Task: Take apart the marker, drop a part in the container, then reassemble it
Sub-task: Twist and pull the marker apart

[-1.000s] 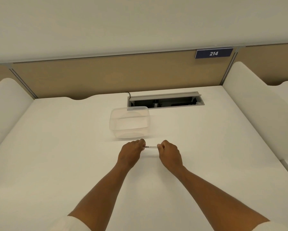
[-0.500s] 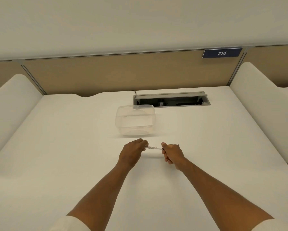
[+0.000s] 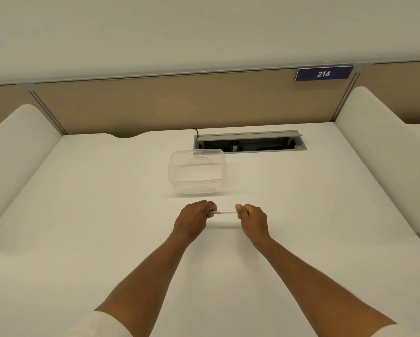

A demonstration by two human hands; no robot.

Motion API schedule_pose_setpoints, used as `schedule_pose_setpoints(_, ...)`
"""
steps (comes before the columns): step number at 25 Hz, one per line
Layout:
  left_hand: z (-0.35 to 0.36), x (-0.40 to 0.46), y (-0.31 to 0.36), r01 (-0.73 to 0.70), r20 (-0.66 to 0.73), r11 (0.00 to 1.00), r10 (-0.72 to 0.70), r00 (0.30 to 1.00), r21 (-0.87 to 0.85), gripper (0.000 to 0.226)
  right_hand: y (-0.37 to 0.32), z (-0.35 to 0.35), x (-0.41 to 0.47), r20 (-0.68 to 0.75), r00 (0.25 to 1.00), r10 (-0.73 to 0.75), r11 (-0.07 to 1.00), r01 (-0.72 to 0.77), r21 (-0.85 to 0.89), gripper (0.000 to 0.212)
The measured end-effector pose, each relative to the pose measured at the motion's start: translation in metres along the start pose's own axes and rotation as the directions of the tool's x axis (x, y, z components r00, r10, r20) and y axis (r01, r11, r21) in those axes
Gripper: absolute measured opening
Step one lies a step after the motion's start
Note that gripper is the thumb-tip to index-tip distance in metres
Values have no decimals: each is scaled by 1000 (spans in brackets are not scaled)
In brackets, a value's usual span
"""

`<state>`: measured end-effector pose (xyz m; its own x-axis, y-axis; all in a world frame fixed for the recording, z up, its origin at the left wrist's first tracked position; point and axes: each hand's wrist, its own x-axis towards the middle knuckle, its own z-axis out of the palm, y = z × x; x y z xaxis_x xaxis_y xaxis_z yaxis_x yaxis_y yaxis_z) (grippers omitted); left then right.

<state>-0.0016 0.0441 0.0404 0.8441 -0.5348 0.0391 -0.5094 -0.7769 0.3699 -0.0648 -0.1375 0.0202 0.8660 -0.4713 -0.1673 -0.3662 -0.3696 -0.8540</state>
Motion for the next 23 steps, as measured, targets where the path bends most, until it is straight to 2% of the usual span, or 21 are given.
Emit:
schedule_pose_setpoints(4,-3,-2,-4,-12,21,1000,12,1000,28,18,-3,5,-3,-12,999,-47,999,46,-20,49)
schedule_pose_setpoints(9,-3,-6,-2,-13,66,999,11,998,34,26,-1,-1,2,58,997,-44,998,42,43,44)
schedule_pose_setpoints(13,-8,-7,-3,-15,85,998,10,996,56,26,3,-9,4,152,988,-18,994,1,113,17)
schedule_pose_setpoints(15,-8,-8,-6,-15,68,997,10,998,75,23,1,-12,3,205,979,1,977,-45,207,12)
schedule_pose_setpoints(17,-9,-10,-7,-21,51,997,17,999,78,18,-5,-15,2,254,965,64,956,-132,260,21)
schedule_pose_setpoints(19,-10,-10,-6,-28,34,997,26,999,74,15,-10,-20,3,298,944,144,958,-208,195,41)
schedule_pose_setpoints(23,-12,-9,-1,-33,20,997,31,999,77,15,-10,-25,3,334,931,149,972,-199,121,42)
